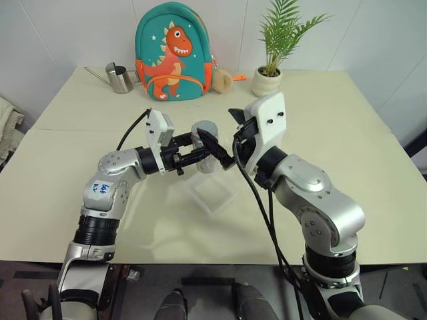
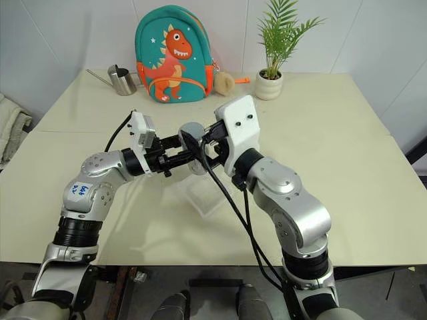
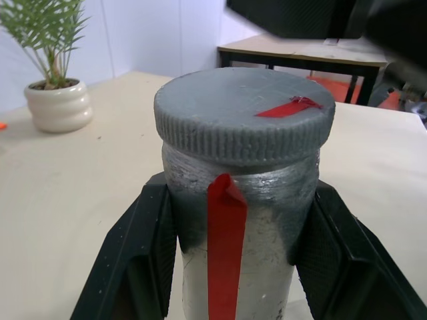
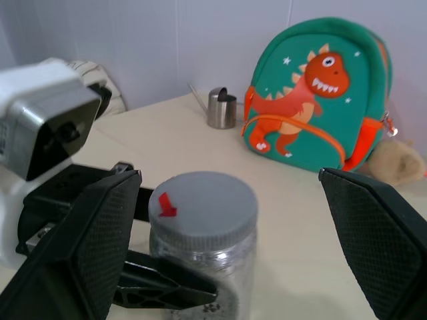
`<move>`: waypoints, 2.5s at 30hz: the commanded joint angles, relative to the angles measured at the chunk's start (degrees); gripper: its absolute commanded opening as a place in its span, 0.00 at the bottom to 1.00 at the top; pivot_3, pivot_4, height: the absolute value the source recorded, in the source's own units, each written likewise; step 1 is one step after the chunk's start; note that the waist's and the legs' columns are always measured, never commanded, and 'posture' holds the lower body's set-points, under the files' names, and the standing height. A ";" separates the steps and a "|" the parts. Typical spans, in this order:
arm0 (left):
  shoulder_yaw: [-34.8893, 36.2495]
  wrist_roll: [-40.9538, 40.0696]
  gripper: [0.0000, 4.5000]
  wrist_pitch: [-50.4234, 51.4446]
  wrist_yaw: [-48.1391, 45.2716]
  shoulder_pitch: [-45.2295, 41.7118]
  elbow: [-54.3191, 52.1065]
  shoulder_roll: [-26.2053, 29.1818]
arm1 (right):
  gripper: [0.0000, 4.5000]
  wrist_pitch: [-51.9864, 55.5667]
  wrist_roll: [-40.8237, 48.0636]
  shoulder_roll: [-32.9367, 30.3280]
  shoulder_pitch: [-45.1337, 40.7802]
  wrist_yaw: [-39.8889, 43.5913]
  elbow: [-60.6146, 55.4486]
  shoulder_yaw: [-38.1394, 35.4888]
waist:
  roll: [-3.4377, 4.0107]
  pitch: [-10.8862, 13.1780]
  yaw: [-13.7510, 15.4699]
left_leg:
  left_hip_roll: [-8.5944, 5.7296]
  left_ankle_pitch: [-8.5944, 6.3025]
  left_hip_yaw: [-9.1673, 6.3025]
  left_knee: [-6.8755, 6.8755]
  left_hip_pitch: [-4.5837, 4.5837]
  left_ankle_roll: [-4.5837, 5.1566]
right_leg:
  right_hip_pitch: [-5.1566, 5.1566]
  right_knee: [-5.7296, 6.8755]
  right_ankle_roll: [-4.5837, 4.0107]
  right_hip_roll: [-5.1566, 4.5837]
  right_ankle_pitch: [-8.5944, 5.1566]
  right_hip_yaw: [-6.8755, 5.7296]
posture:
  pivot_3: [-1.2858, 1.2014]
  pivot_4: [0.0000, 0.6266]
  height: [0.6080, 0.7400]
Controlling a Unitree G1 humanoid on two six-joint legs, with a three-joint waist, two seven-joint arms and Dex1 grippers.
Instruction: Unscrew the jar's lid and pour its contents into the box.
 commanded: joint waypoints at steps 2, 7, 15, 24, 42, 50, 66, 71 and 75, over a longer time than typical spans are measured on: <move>-0.11 0.02 0.45 -1.00 -0.60 -0.17 -2.83 -0.08 | 1.00 -1.77 -0.36 0.68 0.88 -0.70 -2.15 1.12 | 0.00 0.00 -0.08 | 0.00 0.00 0.00 0.00 0.00 0.00 | 0.00 0.00 0.00 0.00 0.00 0.00 | 0.52 0.24 1.00; -0.04 -0.35 0.45 -0.83 -0.91 -0.23 -3.45 -0.11 | 1.00 -3.34 -1.02 0.76 1.09 -0.88 -0.62 1.52 | 0.00 0.00 -0.09 | 0.01 0.00 0.00 -0.03 0.00 0.00 | -0.02 0.00 -0.01 0.01 -0.01 0.00 | 0.52 0.24 1.00; 0.20 -0.34 0.45 -0.80 -0.90 -0.36 -3.69 -0.04 | 1.00 -5.49 -2.69 0.21 1.38 -0.69 1.17 2.11 | 0.00 0.00 -0.08 | 0.01 0.00 0.00 -0.03 0.00 0.00 | -0.02 -0.01 -0.01 0.01 -0.01 0.00 | 0.52 0.24 1.00; 0.26 -0.29 0.45 -1.11 -1.00 -0.76 -3.44 -0.08 | 1.00 -5.17 -2.44 -0.14 0.72 0.59 1.54 2.34 | 0.00 0.00 -0.07 | 0.01 0.00 0.00 -0.03 0.00 0.00 | -0.02 -0.01 -0.01 0.01 -0.01 0.00 | 0.52 0.24 1.00; 0.17 -0.14 0.45 -1.29 -1.04 -1.04 -3.20 -0.21 | 0.72 -2.00 -1.32 -0.72 -0.99 2.55 0.76 2.91 | 0.00 0.00 -0.09 | 0.01 0.00 0.00 -0.06 0.00 0.00 | -0.02 -0.05 -0.01 0.01 -0.02 -0.01 | 0.52 0.24 1.00; 0.17 -0.72 0.45 -0.81 -1.66 -1.54 -3.55 -0.11 | 0.57 -2.32 -0.72 -0.80 -1.29 3.64 0.83 3.12 | 0.00 0.00 -0.07 | 0.01 0.00 -0.01 -0.07 -0.01 0.00 | -0.02 -0.06 -0.01 0.01 -0.02 -0.01 | 0.52 0.24 1.00; 1.02 -6.38 0.45 1.88 -17.92 -5.22 1.08 4.08 | 0.57 1.88 21.70 -10.94 -8.31 25.64 -0.20 -5.22 | 0.00 0.01 -0.12 | 0.04 -0.01 0.00 -0.16 -0.02 0.02 | 0.00 -0.19 -0.02 0.01 -0.03 -0.04 | 0.52 0.24 1.00; 0.64 -6.98 0.45 1.98 -22.91 -6.65 2.68 5.09 | 0.57 1.15 25.28 -13.99 -8.90 31.30 0.30 -4.96 | 0.00 0.01 -0.10 | 0.03 -0.01 0.00 -0.19 -0.02 0.02 | -0.01 -0.20 -0.01 0.01 -0.06 -0.05 | 0.52 0.24 1.00; 0.12 -6.82 0.45 1.91 -25.47 -7.05 3.17 5.69 | 0.57 -0.26 25.07 -14.87 -8.92 33.30 1.12 -4.42 | 0.00 0.01 -0.11 | 0.03 -0.01 0.00 -0.18 -0.02 0.02 | -0.01 -0.19 -0.01 0.01 -0.06 -0.04 | 0.52 0.24 1.00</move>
